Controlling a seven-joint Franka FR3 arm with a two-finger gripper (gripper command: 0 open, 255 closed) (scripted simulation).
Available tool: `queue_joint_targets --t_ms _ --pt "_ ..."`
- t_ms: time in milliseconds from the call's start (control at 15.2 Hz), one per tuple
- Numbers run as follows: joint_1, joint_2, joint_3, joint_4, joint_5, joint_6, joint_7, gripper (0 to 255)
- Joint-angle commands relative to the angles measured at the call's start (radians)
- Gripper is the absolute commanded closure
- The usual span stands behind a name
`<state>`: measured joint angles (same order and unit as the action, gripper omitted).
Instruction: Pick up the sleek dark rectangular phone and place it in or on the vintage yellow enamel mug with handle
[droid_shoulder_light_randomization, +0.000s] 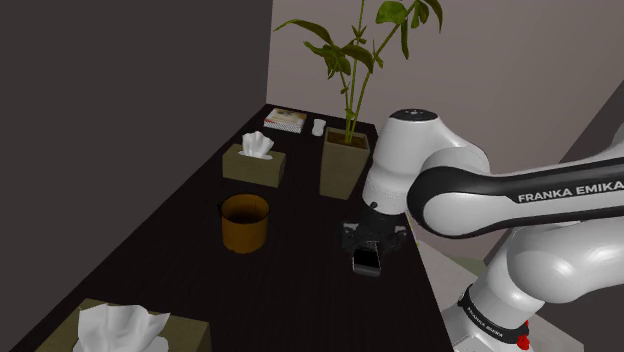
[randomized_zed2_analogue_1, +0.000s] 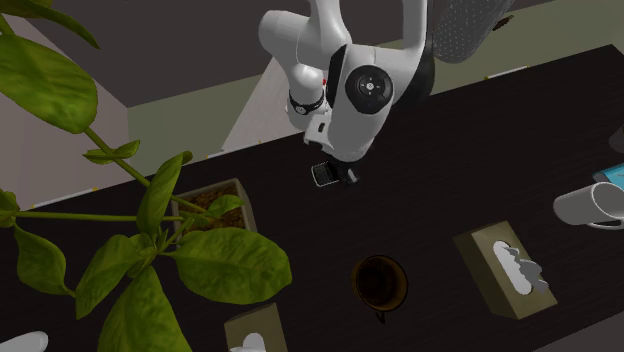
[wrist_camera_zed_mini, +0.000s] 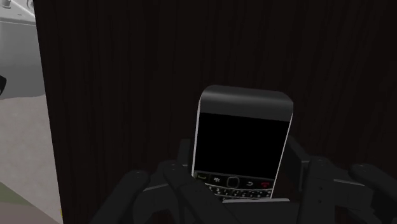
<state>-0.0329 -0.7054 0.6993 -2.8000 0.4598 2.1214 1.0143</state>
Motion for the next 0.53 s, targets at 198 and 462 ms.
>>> queue_joint_targets --t_ms 198,462 --pt "0.002 -0.045 -0.036 0.039 -0.022 -0.084 -0.002 255" --pt "0.002 -0.074 -0.064 0.075 -0.041 -0.15 -0.002 255"
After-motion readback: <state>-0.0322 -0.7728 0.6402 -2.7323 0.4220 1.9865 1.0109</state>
